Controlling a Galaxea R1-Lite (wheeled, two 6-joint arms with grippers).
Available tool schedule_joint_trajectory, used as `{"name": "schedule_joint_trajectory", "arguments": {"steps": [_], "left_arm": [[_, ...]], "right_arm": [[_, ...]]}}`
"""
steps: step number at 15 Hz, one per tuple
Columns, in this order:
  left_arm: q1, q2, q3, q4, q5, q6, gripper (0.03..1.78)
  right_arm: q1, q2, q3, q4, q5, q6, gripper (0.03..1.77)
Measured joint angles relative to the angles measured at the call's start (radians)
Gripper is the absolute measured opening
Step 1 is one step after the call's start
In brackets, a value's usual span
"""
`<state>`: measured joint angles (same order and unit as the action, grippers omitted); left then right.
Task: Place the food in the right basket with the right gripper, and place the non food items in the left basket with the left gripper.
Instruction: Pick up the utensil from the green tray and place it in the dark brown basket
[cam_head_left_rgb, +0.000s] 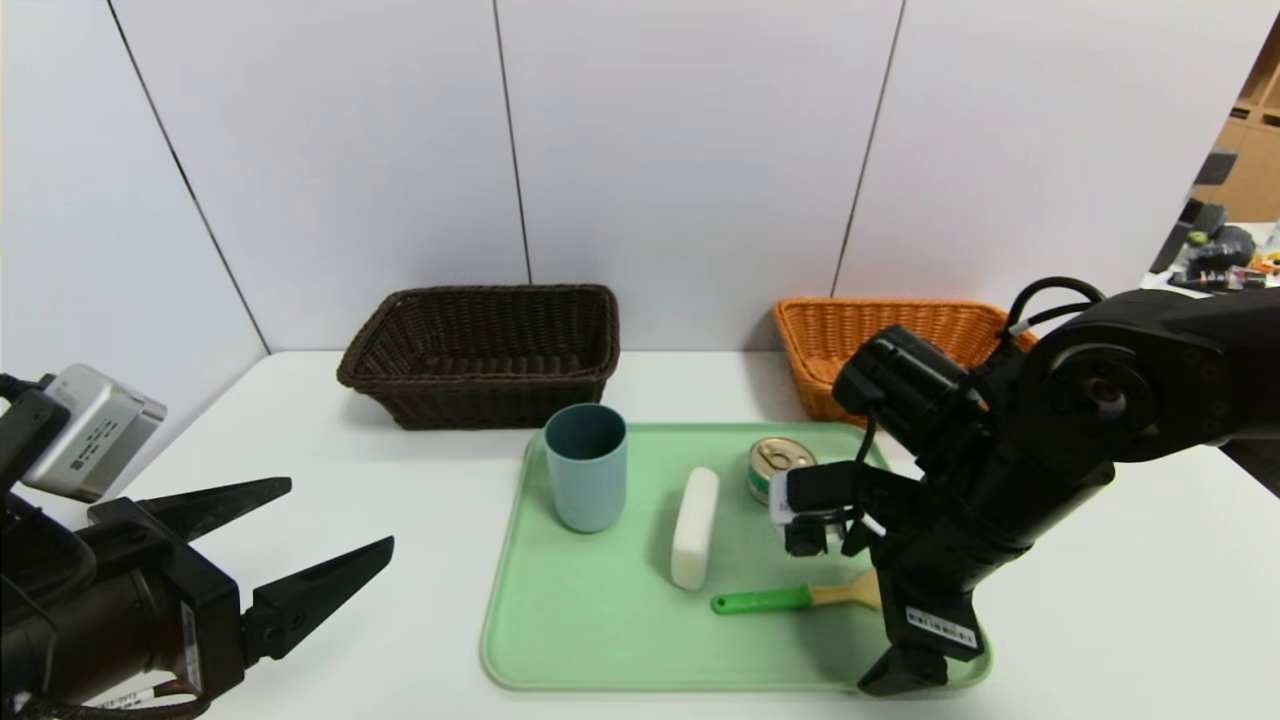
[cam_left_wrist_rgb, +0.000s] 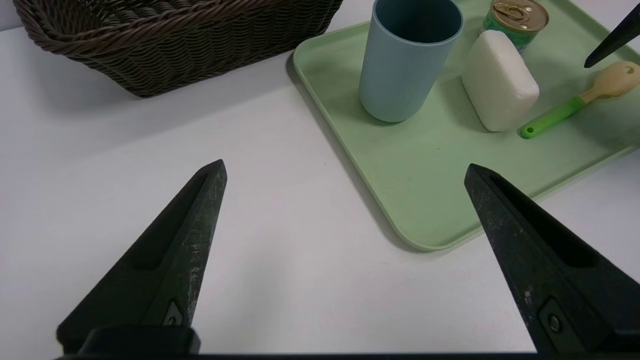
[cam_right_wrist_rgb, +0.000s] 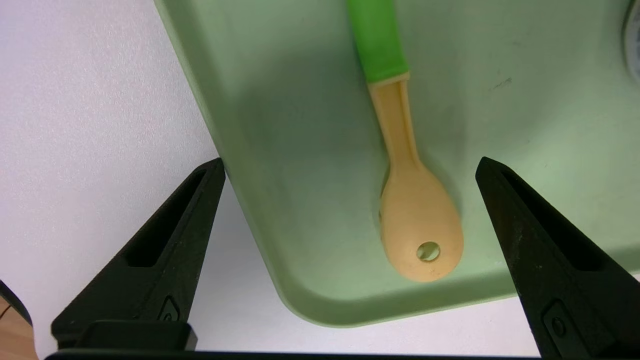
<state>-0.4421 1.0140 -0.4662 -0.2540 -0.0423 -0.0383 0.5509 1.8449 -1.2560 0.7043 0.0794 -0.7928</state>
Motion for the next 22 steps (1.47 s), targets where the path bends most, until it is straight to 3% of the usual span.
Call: {"name": "schedule_joint_trajectory", "arguments": {"steps": [13, 16, 20, 21, 22], "left_arm": [[-0.003, 0.005, -0.002, -0.002, 0.0, -0.002, 1.69], [-0.003, 0.01, -0.002, -0.002, 0.0, -0.001, 1.69], [-0.003, 0.012, 0.001, -0.002, 0.0, -0.002, 1.69], [-0.003, 0.012, 0.001, -0.002, 0.0, -0.003, 1.69], [-0.003, 0.013, 0.001, -0.002, 0.0, -0.001, 1.69]], "right_arm": [[0.001, 0.086, -0.066, -0.013, -0.003, -0.001, 1.66], [0.003, 0.09, -0.064, -0.013, -0.003, 0.003, 1.17], [0.008, 0.086, -0.061, -0.014, -0.006, 0.0, 0.72], [0.009, 0.084, -0.061, -0.013, -0.007, 0.0, 0.2], [0.009, 0.083, -0.061, -0.014, -0.008, 0.001, 0.07]]}}
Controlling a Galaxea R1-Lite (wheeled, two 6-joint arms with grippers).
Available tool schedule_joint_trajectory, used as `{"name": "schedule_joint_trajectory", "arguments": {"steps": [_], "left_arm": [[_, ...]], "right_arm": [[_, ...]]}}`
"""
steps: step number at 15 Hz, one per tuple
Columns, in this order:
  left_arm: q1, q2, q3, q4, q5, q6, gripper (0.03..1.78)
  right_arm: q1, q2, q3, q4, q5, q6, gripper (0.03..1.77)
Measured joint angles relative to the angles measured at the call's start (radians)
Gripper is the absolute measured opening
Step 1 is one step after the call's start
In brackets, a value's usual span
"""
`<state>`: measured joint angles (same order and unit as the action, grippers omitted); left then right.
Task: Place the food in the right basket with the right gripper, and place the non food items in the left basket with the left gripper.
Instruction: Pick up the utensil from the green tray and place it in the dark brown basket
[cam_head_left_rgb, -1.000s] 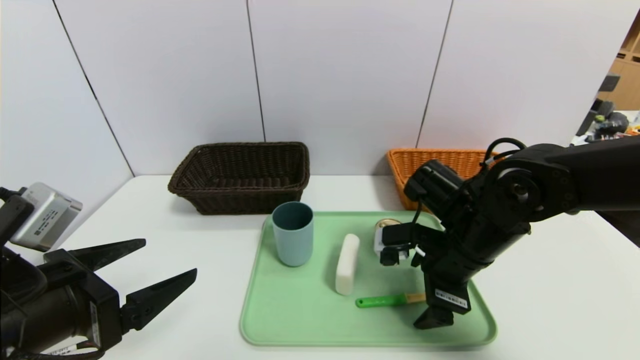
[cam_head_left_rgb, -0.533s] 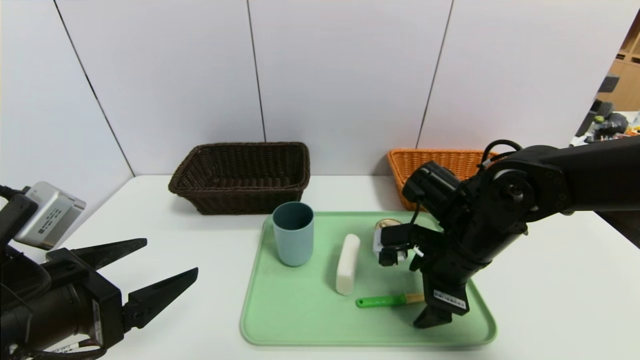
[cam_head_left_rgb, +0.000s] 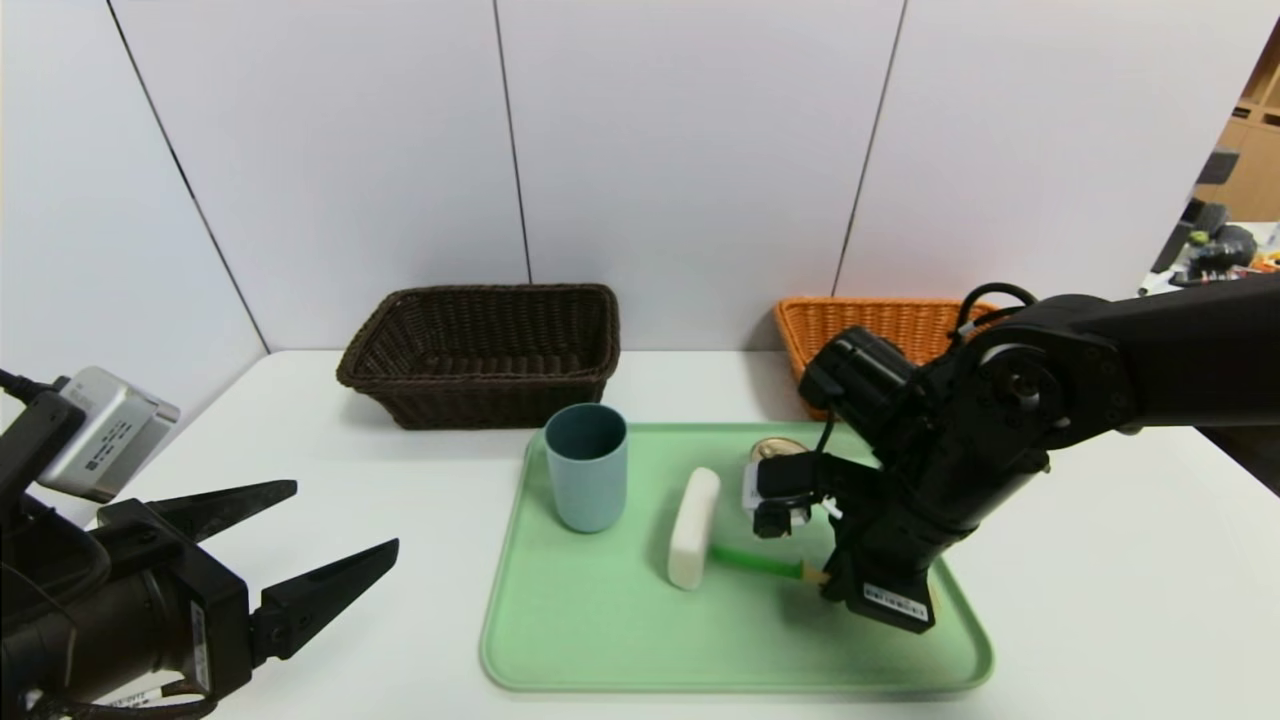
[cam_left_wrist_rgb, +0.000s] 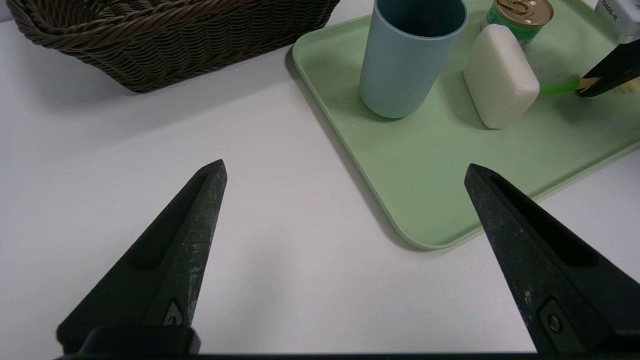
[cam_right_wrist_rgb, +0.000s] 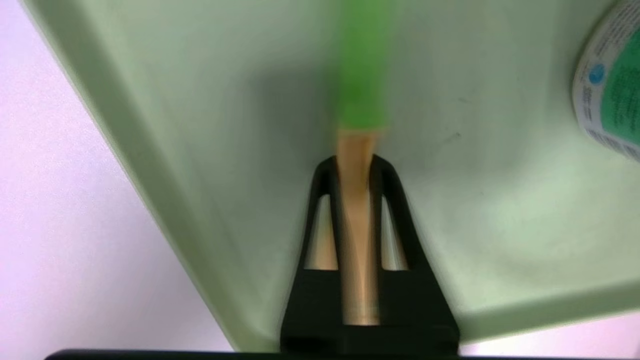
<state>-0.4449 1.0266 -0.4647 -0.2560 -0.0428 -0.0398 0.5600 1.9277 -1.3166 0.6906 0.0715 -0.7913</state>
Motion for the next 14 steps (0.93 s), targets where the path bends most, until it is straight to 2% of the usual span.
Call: {"name": "schedule_joint_trajectory", "arguments": {"steps": [8, 14], "left_arm": [[0.0, 0.0, 0.001, 0.001, 0.0, 0.0, 1.69], [0.0, 0.0, 0.0, 0.0, 0.0, -0.001, 1.69]], "right_arm": [[0.02, -0.037, 0.031, 0.005, 0.0, 0.003, 0.07], [0.024, -0.168, 0.118, 0.003, -0.016, 0.003, 0.07]]}}
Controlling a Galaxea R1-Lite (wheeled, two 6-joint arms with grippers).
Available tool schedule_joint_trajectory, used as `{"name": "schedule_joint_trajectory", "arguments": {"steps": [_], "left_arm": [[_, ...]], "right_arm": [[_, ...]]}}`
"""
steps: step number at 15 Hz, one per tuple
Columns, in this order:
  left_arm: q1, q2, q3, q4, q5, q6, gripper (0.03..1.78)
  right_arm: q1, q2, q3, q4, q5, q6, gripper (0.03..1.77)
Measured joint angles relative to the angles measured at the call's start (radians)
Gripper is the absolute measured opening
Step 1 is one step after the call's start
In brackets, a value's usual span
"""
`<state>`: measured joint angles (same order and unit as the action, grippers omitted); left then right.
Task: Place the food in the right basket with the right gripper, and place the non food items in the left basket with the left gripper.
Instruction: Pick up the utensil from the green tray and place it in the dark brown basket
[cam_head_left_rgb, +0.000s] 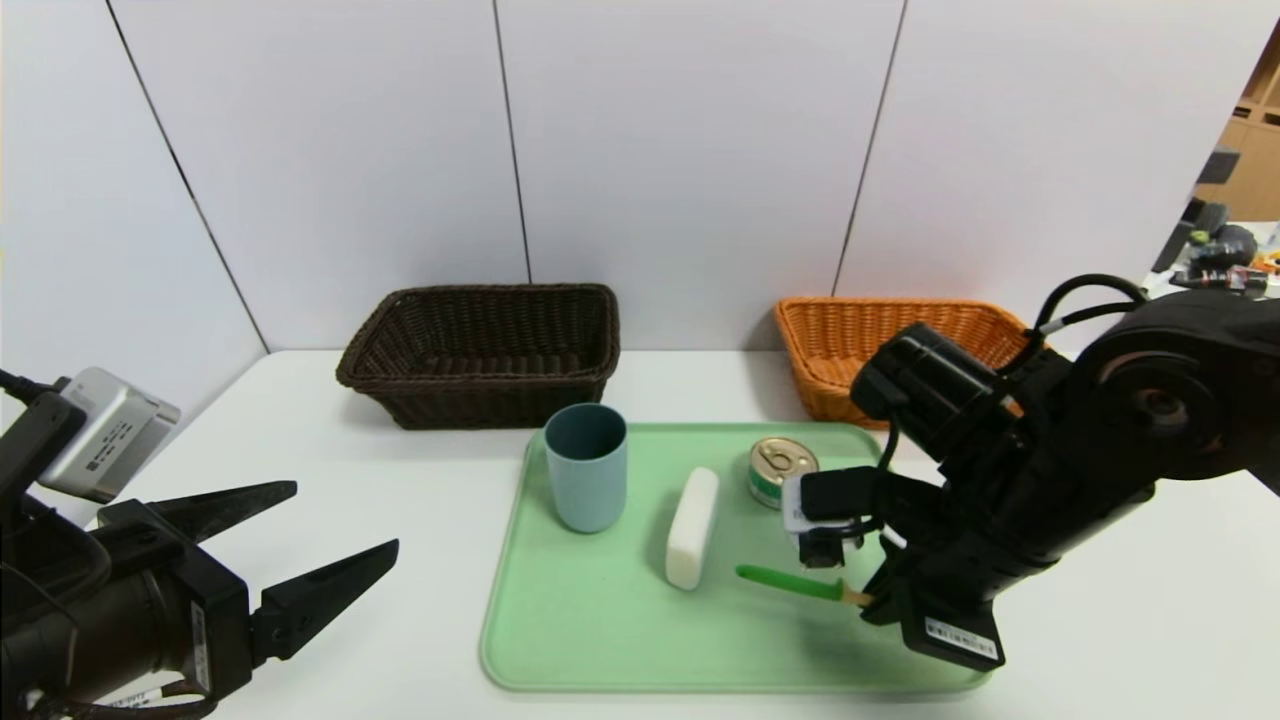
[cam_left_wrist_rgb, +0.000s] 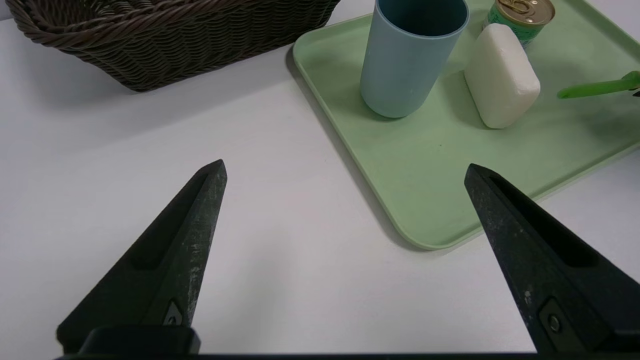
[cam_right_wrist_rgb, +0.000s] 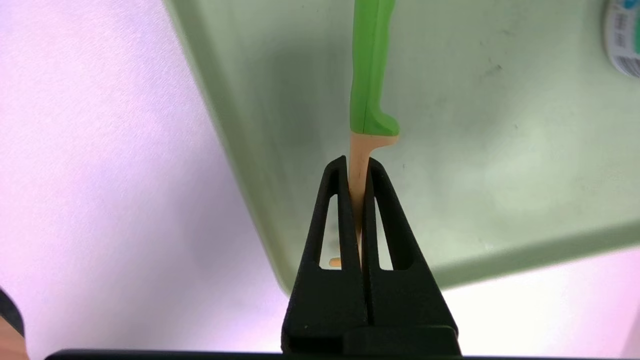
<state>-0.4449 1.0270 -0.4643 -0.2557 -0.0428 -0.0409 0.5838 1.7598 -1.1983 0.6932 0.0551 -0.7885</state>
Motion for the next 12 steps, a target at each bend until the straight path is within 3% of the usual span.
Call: {"name": "schedule_joint_trajectory", "arguments": {"steps": [7, 12], "left_arm": [[0.0, -0.007, 0.001, 0.0, 0.001, 0.003, 1.69], [0.0, -0.005, -0.007, -0.001, 0.002, 0.003, 1.69]], "right_arm": [[0.004, -0.235, 0.027, -0.038, 0.002, 0.003, 0.07], [0.003, -0.324, 0.039, -0.255, 0.006, 0.002, 0.07]]}}
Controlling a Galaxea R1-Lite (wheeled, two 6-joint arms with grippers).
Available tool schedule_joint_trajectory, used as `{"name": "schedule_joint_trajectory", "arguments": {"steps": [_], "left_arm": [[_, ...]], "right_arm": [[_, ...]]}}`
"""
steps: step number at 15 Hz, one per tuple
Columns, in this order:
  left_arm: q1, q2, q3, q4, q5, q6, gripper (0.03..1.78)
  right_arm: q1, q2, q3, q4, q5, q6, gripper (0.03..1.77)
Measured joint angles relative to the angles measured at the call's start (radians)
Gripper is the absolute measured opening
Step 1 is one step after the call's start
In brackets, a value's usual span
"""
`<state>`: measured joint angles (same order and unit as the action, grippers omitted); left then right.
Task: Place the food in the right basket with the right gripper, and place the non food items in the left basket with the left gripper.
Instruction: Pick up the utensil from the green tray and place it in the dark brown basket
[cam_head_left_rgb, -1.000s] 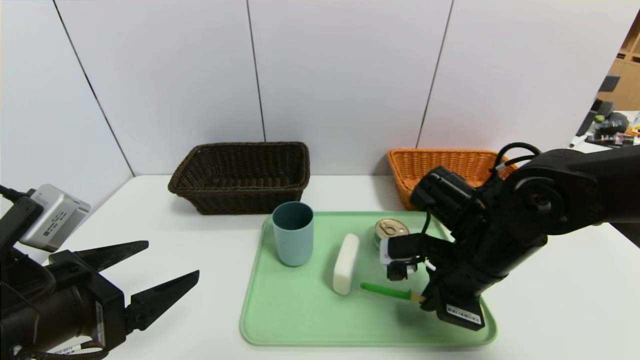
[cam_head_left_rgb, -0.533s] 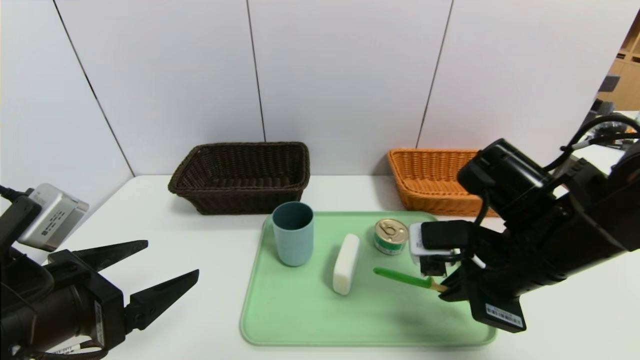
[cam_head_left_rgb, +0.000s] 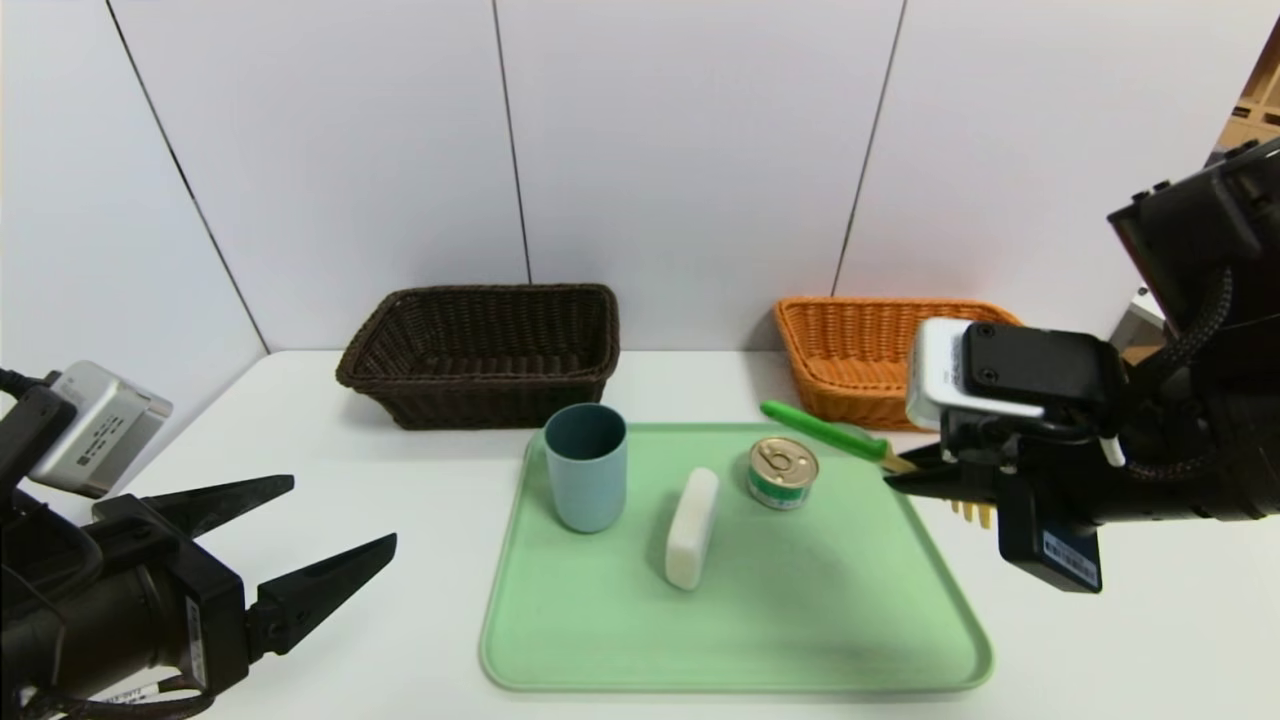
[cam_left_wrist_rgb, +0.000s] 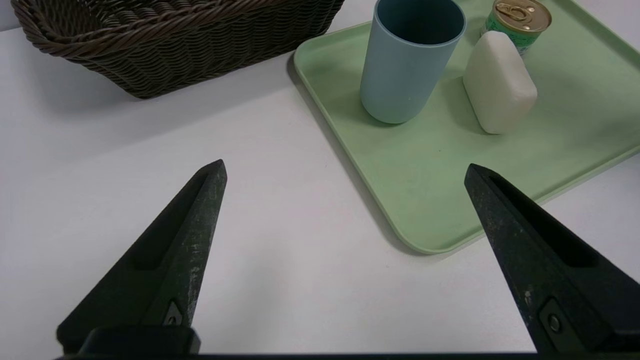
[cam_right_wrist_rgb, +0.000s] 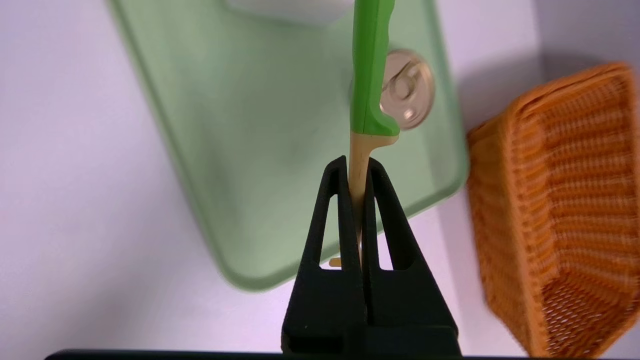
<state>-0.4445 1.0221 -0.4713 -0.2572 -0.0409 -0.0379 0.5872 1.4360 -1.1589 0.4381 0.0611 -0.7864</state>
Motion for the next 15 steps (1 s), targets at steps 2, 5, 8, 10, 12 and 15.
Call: {"name": "schedule_joint_trajectory", "arguments": {"steps": [2, 5, 8, 10, 12, 15], "left_arm": [[0.0, -0.001, 0.0, 0.0, 0.0, 0.0, 1.69], [0.0, -0.001, 0.005, 0.0, 0.0, 0.0, 1.69], [0.0, 0.0, 0.008, 0.001, 0.0, -0.001, 1.69], [0.0, 0.0, 0.009, 0.001, 0.0, -0.003, 1.69], [0.0, -0.002, 0.014, 0.0, 0.0, -0.003, 1.69], [0.0, -0.005, 0.027, 0.0, 0.001, -0.003, 1.69]], "right_arm": [[0.001, 0.012, 0.0, -0.112, 0.004, 0.001, 0.07], [0.002, 0.067, -0.011, -0.293, 0.002, 0.006, 0.07], [0.027, 0.14, -0.043, -0.427, 0.002, 0.015, 0.07], [0.046, 0.192, -0.069, -0.499, 0.004, 0.031, 0.07], [0.063, 0.253, -0.124, -0.577, 0.003, 0.068, 0.07], [0.075, 0.341, -0.232, -0.637, -0.004, 0.161, 0.07]]}}
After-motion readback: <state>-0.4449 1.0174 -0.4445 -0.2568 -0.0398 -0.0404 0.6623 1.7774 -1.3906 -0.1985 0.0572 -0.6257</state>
